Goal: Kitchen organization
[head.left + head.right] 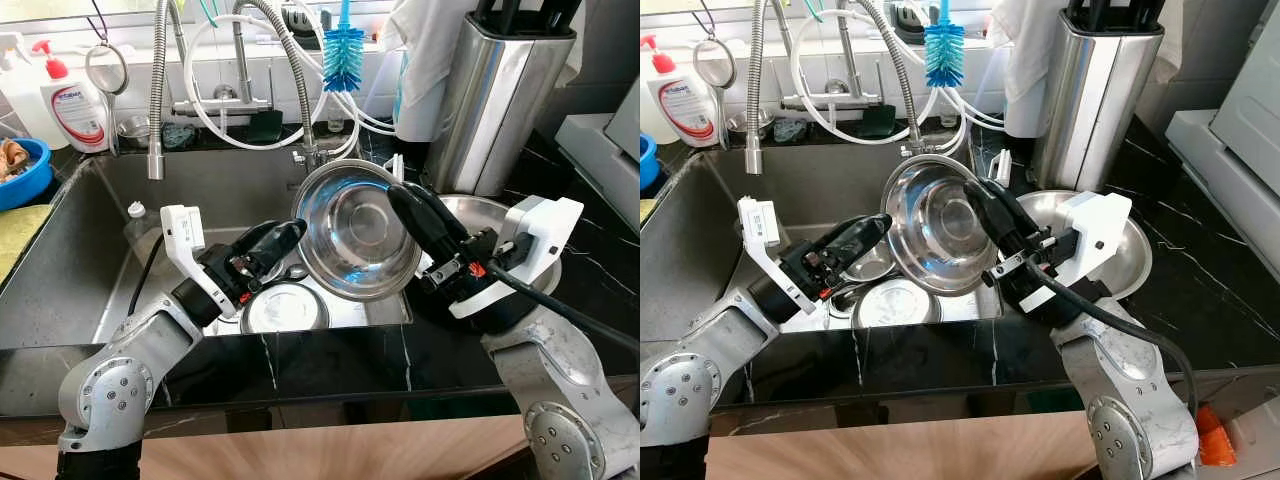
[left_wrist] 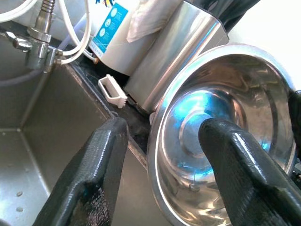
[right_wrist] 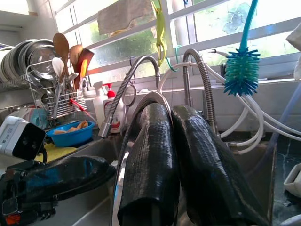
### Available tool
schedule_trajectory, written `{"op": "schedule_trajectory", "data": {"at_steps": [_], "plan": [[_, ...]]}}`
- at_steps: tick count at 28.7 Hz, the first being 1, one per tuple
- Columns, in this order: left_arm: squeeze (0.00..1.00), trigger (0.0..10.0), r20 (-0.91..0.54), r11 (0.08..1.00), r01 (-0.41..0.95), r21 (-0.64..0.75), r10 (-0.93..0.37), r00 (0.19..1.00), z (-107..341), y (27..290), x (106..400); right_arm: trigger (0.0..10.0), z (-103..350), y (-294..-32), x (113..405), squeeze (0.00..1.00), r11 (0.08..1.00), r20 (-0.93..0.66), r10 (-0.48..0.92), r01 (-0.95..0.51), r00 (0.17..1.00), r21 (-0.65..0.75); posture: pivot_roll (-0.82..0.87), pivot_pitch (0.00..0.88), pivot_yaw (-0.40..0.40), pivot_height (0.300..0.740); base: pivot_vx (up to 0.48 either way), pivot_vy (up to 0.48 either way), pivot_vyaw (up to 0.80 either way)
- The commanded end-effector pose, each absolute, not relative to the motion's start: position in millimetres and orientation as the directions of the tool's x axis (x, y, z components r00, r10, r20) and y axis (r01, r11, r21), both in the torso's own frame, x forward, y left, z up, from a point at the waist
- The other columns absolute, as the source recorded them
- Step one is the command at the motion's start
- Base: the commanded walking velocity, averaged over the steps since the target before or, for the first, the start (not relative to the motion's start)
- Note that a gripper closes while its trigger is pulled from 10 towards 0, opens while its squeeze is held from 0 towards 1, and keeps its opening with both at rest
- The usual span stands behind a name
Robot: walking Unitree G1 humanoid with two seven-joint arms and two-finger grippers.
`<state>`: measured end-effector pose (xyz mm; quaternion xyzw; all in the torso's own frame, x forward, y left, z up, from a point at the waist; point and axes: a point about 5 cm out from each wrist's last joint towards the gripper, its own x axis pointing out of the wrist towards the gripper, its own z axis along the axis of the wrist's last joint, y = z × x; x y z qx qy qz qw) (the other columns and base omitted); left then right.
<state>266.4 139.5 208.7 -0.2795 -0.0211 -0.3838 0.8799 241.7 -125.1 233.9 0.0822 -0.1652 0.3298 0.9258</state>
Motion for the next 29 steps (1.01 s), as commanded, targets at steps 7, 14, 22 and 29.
{"op": "schedule_trajectory", "data": {"at_steps": [7,14,22,29], "plan": [[0.00,10.0,0.243,0.545,0.715,-0.437,-0.694,0.677,209.7,136.4,262.1,10.0,238.7,-116.0,234.7,0.00,0.704,0.376,0.647,-0.709,0.664,0.041,0.01,0.034,0.021,0.740,0.000,0.000,0.00],[0.00,10.0,0.239,0.542,0.721,-0.433,-0.702,0.671,209.4,134.7,261.0,10.0,238.6,-114.0,232.4,0.00,0.687,0.378,0.659,-0.725,0.651,0.051,0.01,0.036,0.023,0.740,0.000,0.000,0.00],[0.00,0.0,0.235,0.600,0.682,-0.417,-0.654,0.719,210.7,139.3,267.8,10.0,236.7,-114.1,233.7,0.00,0.688,0.368,0.660,-0.723,0.655,0.053,0.02,0.038,0.022,0.740,0.000,0.000,0.00],[0.00,0.0,0.233,0.596,0.687,-0.415,-0.660,0.714,211.0,138.6,268.3,10.0,235.7,-112.9,234.1,0.00,0.688,0.364,0.660,-0.723,0.657,0.058,0.02,0.034,0.028,0.740,0.000,0.000,0.00]]}}
